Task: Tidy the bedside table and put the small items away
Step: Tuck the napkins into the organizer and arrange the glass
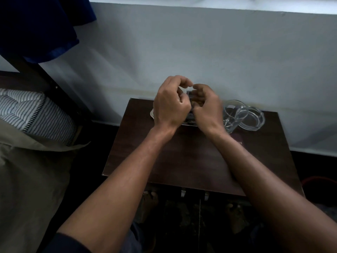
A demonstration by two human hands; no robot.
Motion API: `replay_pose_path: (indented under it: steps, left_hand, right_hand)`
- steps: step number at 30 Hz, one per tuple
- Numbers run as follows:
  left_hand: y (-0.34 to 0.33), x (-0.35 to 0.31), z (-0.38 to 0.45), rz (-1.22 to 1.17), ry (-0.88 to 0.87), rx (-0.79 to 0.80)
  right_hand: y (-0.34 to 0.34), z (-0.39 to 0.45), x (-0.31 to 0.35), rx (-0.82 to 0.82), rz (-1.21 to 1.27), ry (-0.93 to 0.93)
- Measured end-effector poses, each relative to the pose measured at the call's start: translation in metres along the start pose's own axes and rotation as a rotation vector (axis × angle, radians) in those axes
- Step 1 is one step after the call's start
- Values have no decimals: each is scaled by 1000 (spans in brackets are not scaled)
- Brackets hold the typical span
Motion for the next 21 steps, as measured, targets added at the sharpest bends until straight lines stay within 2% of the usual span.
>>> replay_pose_path:
  steps: [5, 11, 14, 17, 21]
  left_hand:
    - [-32, -26, -21, -194, 8, 88]
    - [-71, -27, -34, -215, 162, 227]
    - [-86, -30, -38, -138, 150, 348]
    - [-101, -32, -44, 55, 103, 449]
    - [-121, -24, -56, 316, 106, 595]
  right_hand:
    - [34, -7, 13, -97, -157, 164]
    - [72, -1, -12, 44, -509, 243]
    - [89, 8, -33, 114, -604, 150]
    - [98, 11, -59, 218, -569, -37]
    - [102, 10, -81, 160, -393, -217]
Point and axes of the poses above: each hand's wrist, its own z-axis towards the middle knuckle, its own y-axis out of the back of the hand, x = y × z, the point moved 7 cm from there along z, towards the middle knuckle, and after that the axes turned 3 degrees about -x, right-handed, at the moved point
